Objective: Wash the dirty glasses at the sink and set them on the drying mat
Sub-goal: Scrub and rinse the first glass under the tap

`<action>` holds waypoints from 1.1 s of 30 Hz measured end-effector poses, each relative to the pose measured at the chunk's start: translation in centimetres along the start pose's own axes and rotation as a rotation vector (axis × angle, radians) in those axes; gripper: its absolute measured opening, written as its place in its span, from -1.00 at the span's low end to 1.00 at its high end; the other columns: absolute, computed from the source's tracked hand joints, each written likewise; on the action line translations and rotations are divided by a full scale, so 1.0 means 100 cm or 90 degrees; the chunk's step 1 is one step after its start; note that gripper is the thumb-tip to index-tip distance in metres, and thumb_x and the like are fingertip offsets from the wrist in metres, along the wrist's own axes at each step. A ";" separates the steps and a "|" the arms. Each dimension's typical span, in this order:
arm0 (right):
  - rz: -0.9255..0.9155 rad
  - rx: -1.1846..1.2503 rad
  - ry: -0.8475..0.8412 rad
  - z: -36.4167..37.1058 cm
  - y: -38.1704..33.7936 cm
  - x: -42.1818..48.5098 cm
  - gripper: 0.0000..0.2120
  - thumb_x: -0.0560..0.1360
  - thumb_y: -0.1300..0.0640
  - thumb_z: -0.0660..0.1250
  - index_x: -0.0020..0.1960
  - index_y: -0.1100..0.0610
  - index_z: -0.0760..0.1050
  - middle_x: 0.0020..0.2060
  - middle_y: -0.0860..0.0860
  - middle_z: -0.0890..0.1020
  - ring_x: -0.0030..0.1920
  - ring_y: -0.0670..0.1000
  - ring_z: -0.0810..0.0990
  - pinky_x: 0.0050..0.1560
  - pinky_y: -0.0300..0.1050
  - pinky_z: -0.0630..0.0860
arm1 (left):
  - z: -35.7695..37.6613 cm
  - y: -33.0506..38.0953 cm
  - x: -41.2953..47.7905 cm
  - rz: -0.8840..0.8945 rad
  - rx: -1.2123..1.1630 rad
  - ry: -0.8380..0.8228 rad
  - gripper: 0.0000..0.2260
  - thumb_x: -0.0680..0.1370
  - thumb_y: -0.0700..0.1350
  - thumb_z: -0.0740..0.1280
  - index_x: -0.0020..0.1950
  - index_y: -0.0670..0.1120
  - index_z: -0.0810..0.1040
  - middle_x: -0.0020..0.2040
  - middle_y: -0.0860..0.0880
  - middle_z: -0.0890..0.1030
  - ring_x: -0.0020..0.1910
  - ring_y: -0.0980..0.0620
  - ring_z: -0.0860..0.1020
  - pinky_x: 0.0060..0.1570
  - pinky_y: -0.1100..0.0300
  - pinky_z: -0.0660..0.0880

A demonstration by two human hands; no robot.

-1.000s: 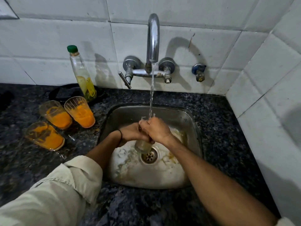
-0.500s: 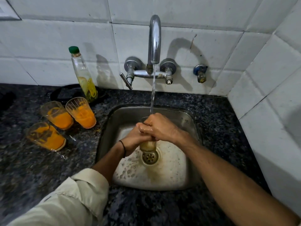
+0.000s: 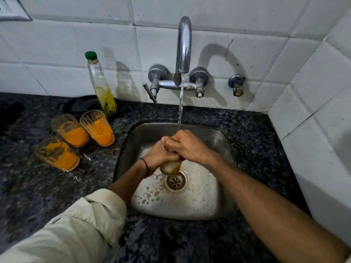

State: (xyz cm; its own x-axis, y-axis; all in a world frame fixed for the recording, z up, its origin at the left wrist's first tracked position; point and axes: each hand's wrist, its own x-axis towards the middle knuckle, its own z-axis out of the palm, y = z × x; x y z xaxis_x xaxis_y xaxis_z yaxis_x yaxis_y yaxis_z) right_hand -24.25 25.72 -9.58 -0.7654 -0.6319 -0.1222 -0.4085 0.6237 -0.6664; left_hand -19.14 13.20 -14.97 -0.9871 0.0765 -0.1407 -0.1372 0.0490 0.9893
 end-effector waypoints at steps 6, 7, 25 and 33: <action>0.188 0.021 0.244 0.036 -0.014 0.005 -0.53 0.64 -0.10 0.13 -0.31 0.11 0.54 -0.42 0.01 0.56 -0.36 0.04 0.56 -0.29 -0.09 0.47 | 0.037 0.001 0.003 0.042 0.304 0.334 -0.88 0.57 -0.12 0.34 0.08 -0.03 0.47 -0.19 0.12 0.55 -0.21 0.17 0.52 -0.31 0.41 0.43; 0.145 -0.029 0.225 0.032 -0.012 0.005 -0.52 0.64 -0.10 0.14 -0.33 0.12 0.53 -0.45 0.01 0.53 -0.38 0.04 0.54 -0.24 -0.07 0.49 | 0.032 0.001 0.002 0.039 0.214 0.284 -0.88 0.55 -0.18 0.37 0.06 -0.06 0.49 -0.19 0.10 0.56 -0.20 0.16 0.53 -0.29 0.42 0.45; -0.336 -0.594 -0.203 -0.022 0.035 -0.021 -0.36 0.44 0.34 0.33 0.47 -0.03 0.37 0.49 -0.05 0.38 0.55 -0.01 0.19 0.54 0.28 -0.11 | -0.008 -0.012 0.008 0.055 0.264 0.053 -0.51 0.21 -0.19 0.56 0.10 -0.04 0.54 0.00 -0.02 0.65 -0.01 -0.02 0.64 0.03 -0.03 0.59; 0.176 0.045 0.009 0.042 0.002 -0.002 -0.73 0.52 0.31 0.21 0.15 0.13 0.56 0.08 0.10 0.63 0.06 0.09 0.59 0.03 -0.03 0.56 | 0.005 -0.005 0.015 0.124 0.314 0.171 -0.75 0.45 -0.25 0.42 -0.10 0.11 0.49 -0.19 0.15 0.59 -0.16 0.38 0.55 -0.18 0.44 0.45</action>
State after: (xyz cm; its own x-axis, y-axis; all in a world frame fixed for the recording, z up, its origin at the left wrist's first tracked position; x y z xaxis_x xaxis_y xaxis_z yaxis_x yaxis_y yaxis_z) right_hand -22.11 24.03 -12.77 -0.8502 -0.4352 -0.2963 -0.1481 0.7377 -0.6587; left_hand -20.50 13.78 -15.73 -0.9854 -0.1202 0.1203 0.0405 0.5211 0.8526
